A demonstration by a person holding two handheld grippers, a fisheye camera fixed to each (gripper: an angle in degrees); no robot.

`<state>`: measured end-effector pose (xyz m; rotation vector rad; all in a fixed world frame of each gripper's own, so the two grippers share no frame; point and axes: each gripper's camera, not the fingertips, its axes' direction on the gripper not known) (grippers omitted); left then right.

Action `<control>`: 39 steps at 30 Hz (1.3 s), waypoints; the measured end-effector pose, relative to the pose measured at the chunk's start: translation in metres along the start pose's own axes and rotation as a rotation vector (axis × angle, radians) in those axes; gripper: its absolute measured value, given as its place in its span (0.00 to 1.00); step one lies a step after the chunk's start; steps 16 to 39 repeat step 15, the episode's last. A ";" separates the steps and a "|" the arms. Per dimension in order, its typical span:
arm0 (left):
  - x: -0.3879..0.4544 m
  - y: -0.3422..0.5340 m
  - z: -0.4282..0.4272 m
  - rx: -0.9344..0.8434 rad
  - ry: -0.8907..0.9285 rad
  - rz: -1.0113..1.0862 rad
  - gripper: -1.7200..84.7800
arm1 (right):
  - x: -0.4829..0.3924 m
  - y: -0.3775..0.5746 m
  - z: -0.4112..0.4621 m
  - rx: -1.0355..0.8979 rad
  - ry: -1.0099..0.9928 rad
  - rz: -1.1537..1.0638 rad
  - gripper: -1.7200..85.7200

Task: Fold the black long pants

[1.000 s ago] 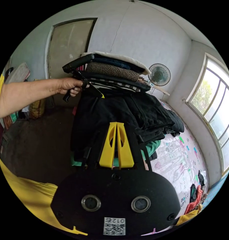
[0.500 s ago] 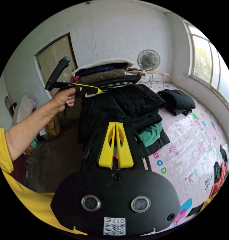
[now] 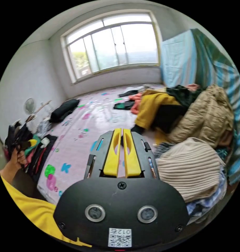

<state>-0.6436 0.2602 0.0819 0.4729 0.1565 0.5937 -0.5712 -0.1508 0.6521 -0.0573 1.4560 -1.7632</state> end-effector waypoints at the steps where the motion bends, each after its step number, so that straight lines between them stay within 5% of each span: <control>1: 0.013 -0.014 0.038 -0.054 0.074 0.028 0.03 | 0.057 -0.009 -0.003 0.018 0.095 0.050 0.05; 7: 0.060 -0.078 0.189 -0.293 0.316 0.148 0.03 | 0.295 -0.043 0.001 0.022 0.429 0.360 0.10; 15: 0.052 -0.129 0.289 -0.446 0.354 0.205 0.03 | 0.455 -0.052 -0.003 0.033 0.529 0.483 0.12; 39: 0.052 -0.129 0.289 -0.446 0.354 0.205 0.03 | 0.455 -0.052 -0.003 0.033 0.529 0.483 0.12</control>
